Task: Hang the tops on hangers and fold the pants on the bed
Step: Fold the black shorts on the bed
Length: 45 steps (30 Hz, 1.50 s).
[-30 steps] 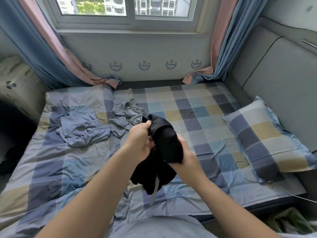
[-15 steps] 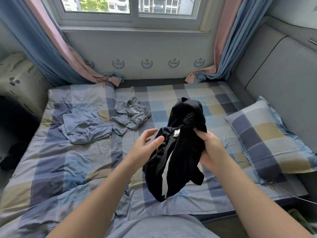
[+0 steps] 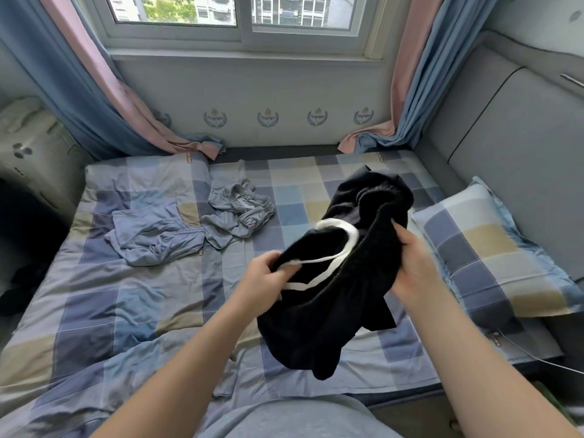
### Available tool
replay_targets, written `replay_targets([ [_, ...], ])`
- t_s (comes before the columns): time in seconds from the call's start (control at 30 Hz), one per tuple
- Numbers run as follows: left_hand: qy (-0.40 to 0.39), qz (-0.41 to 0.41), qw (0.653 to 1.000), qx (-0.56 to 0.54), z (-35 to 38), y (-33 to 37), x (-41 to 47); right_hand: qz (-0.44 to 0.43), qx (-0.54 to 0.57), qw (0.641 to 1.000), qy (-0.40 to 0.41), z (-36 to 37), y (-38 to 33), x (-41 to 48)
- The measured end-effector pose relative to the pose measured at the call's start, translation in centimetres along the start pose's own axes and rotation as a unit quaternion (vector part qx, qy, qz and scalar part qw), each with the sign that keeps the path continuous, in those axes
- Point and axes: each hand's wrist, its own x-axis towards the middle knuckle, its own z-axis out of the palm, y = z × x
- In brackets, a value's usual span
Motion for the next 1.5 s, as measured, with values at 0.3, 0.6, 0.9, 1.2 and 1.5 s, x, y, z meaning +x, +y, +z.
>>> replay_targets([
  [0.3,0.079,0.039,0.996,-0.024,-2.9,3.8,-0.5,0.060,-0.274,0.934,0.220,-10.1,3.8,1.8],
  [0.6,-0.147,0.146,0.935,0.289,-3.3,5.5,-0.7,-0.020,-0.602,0.798,-0.014,-4.2,4.6,0.3],
  [0.9,-0.097,0.212,0.898,0.374,-4.4,5.7,-0.9,-0.084,-0.631,0.730,-0.248,4.1,5.2,1.4],
  [1.2,0.123,0.194,0.947,0.225,-3.3,-0.1,0.6,-0.247,-0.561,0.775,-0.151,6.0,4.7,0.1],
  [1.5,0.041,-0.057,0.974,0.217,-0.3,-5.2,0.8,-0.303,-0.423,0.854,0.008,3.3,1.5,-0.4],
])
